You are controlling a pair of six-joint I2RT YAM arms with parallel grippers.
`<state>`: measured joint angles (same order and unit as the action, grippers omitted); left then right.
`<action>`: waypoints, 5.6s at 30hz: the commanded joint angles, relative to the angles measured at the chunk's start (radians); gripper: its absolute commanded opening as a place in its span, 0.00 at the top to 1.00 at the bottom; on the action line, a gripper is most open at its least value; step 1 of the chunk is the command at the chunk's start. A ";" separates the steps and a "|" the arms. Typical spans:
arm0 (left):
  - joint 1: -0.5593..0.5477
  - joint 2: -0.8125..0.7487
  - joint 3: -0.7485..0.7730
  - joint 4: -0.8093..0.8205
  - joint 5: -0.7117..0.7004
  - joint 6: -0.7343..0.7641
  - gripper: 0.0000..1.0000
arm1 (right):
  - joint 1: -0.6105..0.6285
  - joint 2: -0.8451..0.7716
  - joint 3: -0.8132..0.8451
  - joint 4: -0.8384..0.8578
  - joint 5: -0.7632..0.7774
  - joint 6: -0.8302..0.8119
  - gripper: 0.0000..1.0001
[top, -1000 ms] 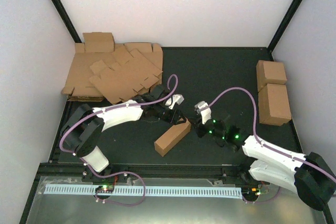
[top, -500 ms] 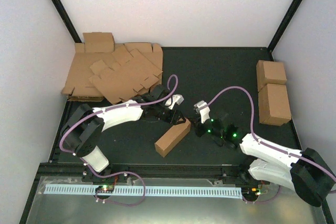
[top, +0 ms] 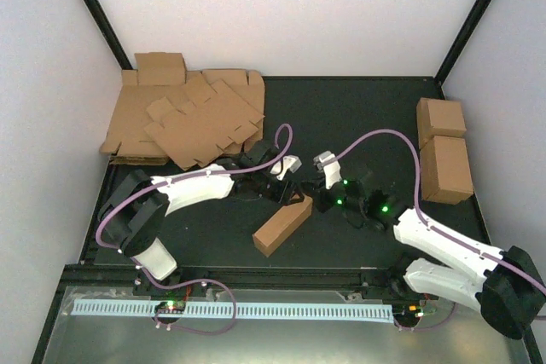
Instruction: Fold the paper box
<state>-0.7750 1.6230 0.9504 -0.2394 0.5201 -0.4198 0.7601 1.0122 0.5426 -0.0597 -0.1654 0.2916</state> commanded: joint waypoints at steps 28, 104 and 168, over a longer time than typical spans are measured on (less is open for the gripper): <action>-0.027 -0.045 -0.016 -0.051 -0.053 0.027 0.61 | -0.134 0.014 0.117 -0.160 -0.171 0.033 0.82; -0.155 -0.256 -0.100 -0.001 -0.266 -0.062 0.39 | -0.134 0.045 -0.012 -0.229 -0.242 0.203 0.98; -0.389 -0.109 -0.070 -0.159 -0.440 0.006 0.46 | -0.189 -0.072 -0.040 -0.211 -0.228 0.220 0.67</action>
<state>-1.1408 1.4628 0.8631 -0.2939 0.1207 -0.4252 0.5877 0.9535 0.4931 -0.2901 -0.3740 0.4976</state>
